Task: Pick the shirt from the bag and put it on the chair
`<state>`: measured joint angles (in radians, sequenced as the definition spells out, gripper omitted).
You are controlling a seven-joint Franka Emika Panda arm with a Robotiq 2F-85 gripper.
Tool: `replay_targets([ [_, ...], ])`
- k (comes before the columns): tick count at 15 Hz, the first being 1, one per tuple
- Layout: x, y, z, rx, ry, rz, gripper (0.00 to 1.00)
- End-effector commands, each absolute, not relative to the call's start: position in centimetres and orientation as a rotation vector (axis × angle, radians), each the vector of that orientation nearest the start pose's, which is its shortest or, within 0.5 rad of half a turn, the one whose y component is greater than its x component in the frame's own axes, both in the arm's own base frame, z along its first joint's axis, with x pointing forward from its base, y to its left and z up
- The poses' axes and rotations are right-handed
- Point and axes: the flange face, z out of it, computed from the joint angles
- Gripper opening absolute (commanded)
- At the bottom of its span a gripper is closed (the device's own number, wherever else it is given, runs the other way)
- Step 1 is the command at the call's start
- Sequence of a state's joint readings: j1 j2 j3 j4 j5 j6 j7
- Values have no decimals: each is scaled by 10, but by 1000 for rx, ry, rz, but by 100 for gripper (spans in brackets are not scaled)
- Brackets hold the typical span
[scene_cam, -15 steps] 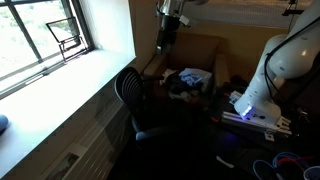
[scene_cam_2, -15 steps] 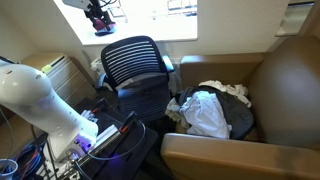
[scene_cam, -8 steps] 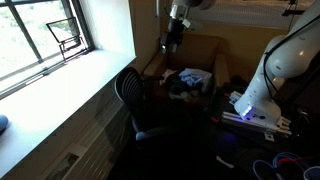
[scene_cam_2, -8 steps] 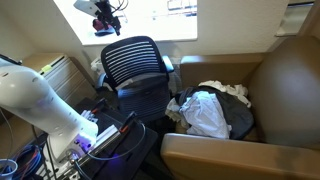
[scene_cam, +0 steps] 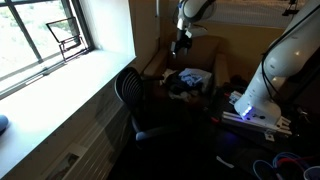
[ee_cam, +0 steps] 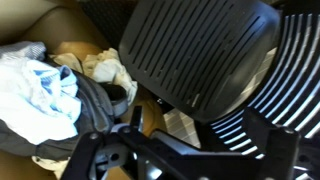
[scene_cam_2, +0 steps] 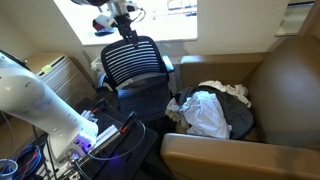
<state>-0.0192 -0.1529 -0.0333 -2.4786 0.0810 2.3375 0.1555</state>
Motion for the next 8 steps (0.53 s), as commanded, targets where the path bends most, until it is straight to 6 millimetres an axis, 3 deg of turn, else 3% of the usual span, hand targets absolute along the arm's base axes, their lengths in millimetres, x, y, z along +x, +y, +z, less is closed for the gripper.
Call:
replay_targets([
  [1,446,-113,302,-3069,701,60,100],
  [3,438,-167,272,-3044,881,138,100],
  [4,439,-181,265,-3008,967,184,100],
  [5,434,-158,284,-3031,844,135,100],
  [6,430,-171,275,-3022,876,162,100],
  [8,432,-169,275,-3027,864,162,100],
])
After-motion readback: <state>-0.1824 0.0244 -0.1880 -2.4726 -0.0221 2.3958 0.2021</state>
